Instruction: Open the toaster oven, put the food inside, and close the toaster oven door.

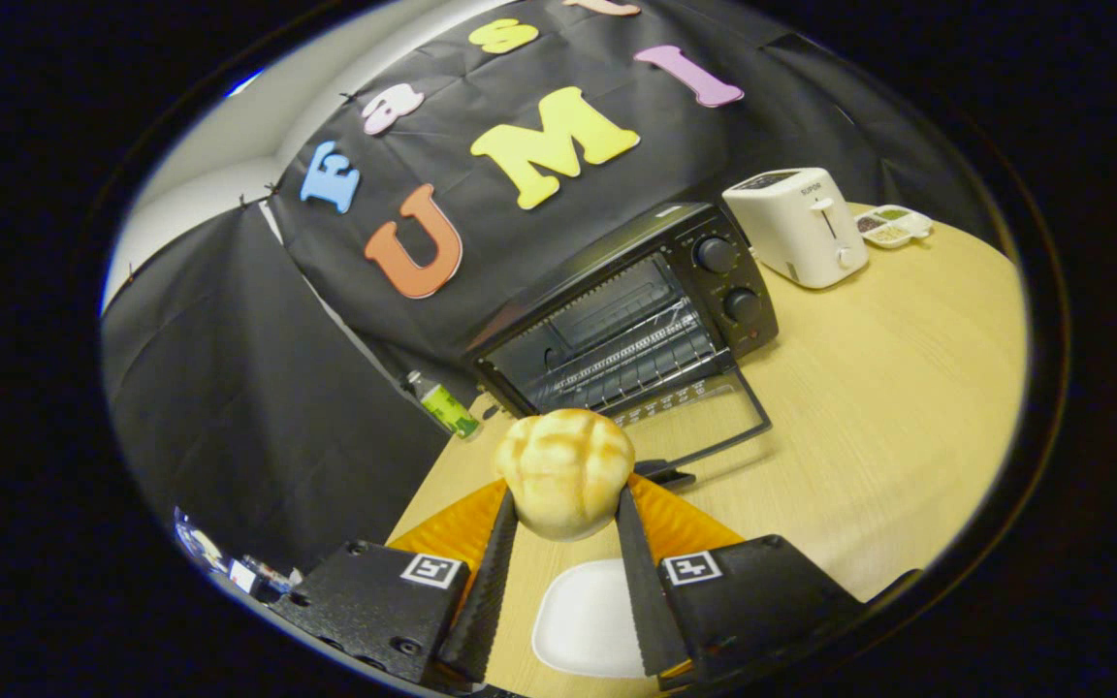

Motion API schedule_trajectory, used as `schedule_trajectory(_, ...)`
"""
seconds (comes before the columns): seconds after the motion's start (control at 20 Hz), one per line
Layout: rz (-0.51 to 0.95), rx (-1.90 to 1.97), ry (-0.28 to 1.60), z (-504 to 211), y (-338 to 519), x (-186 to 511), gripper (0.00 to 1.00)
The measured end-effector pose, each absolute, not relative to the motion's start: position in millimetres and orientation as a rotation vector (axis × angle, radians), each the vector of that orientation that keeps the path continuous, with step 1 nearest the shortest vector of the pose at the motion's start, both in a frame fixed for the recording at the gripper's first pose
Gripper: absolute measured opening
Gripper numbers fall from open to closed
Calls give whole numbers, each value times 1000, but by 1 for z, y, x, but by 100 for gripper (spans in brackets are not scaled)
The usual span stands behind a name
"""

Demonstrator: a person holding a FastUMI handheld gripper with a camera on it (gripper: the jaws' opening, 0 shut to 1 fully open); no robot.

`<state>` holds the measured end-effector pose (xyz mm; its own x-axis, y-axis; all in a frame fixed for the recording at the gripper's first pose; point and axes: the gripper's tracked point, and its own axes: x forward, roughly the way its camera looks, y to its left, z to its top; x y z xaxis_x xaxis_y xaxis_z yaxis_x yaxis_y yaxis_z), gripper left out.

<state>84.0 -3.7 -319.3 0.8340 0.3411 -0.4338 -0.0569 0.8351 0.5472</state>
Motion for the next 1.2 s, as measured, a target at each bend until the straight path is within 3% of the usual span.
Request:
schedule_trajectory(0.95,53,392,631,-370,0,313,62)
schedule_trajectory(1.1,11,312,631,-377,-7,319,70)
schedule_trajectory(1.2,13,313,622,-376,-8,320,81)
